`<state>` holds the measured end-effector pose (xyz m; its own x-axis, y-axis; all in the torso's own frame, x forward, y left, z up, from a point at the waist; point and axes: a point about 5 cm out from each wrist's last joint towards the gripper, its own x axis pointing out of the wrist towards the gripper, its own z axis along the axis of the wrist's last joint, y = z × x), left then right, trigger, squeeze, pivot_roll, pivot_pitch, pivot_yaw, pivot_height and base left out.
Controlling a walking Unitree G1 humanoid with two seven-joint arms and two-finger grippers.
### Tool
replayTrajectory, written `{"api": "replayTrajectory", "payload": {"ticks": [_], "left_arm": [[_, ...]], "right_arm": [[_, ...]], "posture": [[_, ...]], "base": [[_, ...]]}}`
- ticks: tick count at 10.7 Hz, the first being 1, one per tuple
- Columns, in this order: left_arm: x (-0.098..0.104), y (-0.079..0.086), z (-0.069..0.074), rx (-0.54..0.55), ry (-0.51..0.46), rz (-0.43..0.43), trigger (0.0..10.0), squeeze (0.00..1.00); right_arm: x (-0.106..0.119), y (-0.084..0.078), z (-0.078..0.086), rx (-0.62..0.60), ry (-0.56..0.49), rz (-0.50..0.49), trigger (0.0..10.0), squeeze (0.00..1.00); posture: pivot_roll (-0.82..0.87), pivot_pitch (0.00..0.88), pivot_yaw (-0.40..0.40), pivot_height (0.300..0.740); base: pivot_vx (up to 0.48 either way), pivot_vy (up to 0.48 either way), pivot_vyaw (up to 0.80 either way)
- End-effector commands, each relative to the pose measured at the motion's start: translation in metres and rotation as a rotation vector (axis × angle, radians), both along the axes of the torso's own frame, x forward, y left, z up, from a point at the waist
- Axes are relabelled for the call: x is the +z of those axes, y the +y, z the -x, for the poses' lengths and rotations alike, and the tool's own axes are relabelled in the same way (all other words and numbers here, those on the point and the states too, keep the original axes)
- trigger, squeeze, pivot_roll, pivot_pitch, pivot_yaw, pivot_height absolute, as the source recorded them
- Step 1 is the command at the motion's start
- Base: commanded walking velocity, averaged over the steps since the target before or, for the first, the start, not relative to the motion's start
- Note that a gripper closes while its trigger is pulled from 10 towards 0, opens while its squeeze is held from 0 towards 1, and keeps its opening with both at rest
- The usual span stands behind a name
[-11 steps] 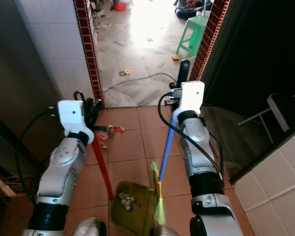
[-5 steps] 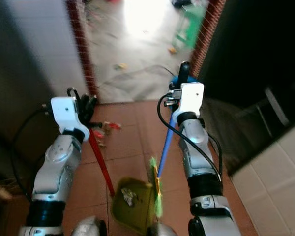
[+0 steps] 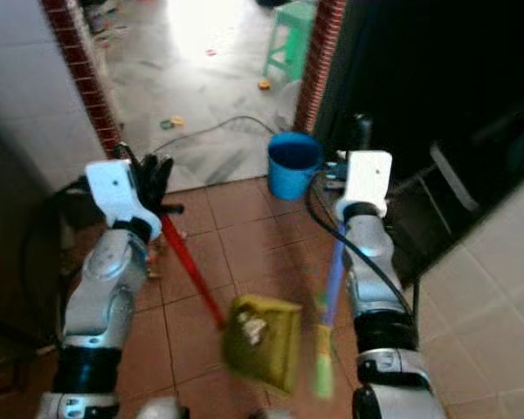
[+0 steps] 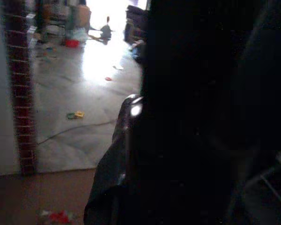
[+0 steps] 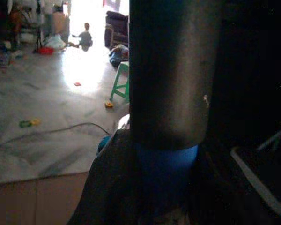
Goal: Sweep floor
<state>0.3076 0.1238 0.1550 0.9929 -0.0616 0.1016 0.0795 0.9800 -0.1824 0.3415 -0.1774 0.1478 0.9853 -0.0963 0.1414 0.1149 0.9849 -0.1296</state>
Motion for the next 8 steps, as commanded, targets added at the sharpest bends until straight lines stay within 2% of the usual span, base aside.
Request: {"api": "replayTrajectory", "payload": {"ticks": [1,2,3,6,7,8], "left_arm": [[0.013,0.001,-0.002,0.014,-0.058,0.010,10.0,0.00],[0.016,0.003,-0.002,0.029,-0.072,0.019,10.0,0.00],[0.028,0.004,-0.005,0.050,-0.113,0.046,10.0,0.00],[0.061,0.008,-0.014,0.084,-0.207,0.106,10.0,0.00],[0.065,0.011,-0.015,0.100,-0.223,0.102,10.0,0.00],[0.073,0.018,-0.019,0.145,-0.236,0.141,10.0,0.00]], "right_arm": [[0.007,-0.002,-0.001,-0.021,-0.027,0.005,10.0,0.00],[0.003,-0.006,0.000,-0.058,-0.010,0.021,10.0,0.00],[-0.004,-0.011,0.000,-0.106,0.019,0.057,10.0,0.00],[-0.009,-0.019,0.002,-0.145,0.044,0.078,10.0,0.00],[-0.010,-0.020,0.002,-0.149,0.045,0.080,10.0,0.00],[-0.011,-0.021,0.003,-0.157,0.043,0.079,10.0,0.00]], "posture": [[0.00,0.014,-0.032,0.740],[-0.01,0.004,-0.032,0.740],[0.00,0.000,-0.034,0.740],[-0.01,0.000,-0.029,0.740],[-0.01,0.000,-0.027,0.740],[-0.02,0.000,-0.023,0.740]], "base": [[0.390,0.000,0.00],[0.394,0.000,0.00],[0.420,0.000,0.00],[0.460,0.000,0.00],[0.461,0.000,0.00],[0.461,0.000,0.00]]}}
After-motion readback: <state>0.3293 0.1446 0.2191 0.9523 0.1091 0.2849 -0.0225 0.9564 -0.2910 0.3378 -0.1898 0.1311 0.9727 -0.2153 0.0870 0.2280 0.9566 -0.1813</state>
